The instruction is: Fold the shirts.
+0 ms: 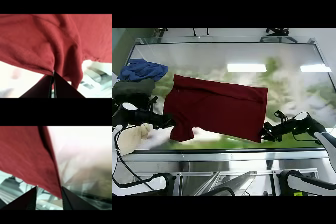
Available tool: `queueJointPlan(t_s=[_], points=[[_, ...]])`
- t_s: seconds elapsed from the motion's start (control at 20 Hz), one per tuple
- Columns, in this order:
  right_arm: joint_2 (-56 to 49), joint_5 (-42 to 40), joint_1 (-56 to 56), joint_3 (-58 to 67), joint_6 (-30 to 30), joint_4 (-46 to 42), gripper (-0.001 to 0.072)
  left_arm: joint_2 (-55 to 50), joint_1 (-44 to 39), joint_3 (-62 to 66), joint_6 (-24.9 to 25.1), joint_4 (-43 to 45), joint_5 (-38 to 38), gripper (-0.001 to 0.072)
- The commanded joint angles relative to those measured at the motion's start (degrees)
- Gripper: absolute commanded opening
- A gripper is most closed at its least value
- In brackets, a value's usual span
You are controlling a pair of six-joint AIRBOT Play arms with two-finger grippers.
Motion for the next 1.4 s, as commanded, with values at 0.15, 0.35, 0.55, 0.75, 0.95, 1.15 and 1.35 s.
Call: queueJointPlan(t_s=[0.15, 0.35, 0.55, 0.75, 0.95, 1.15, 1.35], points=[[-1.5, -4.0, 0.2, -1.9, -6.3, 7.6, 0.0365, 0.0, 1.4, 0.3, -0.1, -0.3, -3.8, 0.0011], [-1.6, -2.4, 0.2, -1.2, -12.7, 14.4, 0.0019, 0.1, 1.4, 0.4, -0.3, -0.8, -6.7, 0.0011], [-1.3, 3.1, -3.0, 1.5, -12.6, 7.9, 0.0019, 3.5, 1.4, -1.4, -2.4, -0.5, -10.3, 0.001], [1.9, 8.9, -13.2, 2.8, -11.5, -0.1, 0.0019, 13.1, 1.4, -7.1, -8.8, 5.2, -13.6, 0.001], [5.1, 10.1, -20.4, 2.8, -11.2, -1.5, 0.0019, 23.3, 1.4, -13.2, -10.6, 6.0, -17.7, 0.001], [7.8, 11.0, -23.7, 2.9, -11.5, 0.4, 0.0019, 31.2, 1.4, -13.9, -10.7, 5.7, -14.1, 0.001], [6.0, 8.2, -23.3, 7.6, -21.4, 20.0, 0.0019, 27.3, 1.4, -1.9, -10.6, 5.2, -7.0, 0.001]])
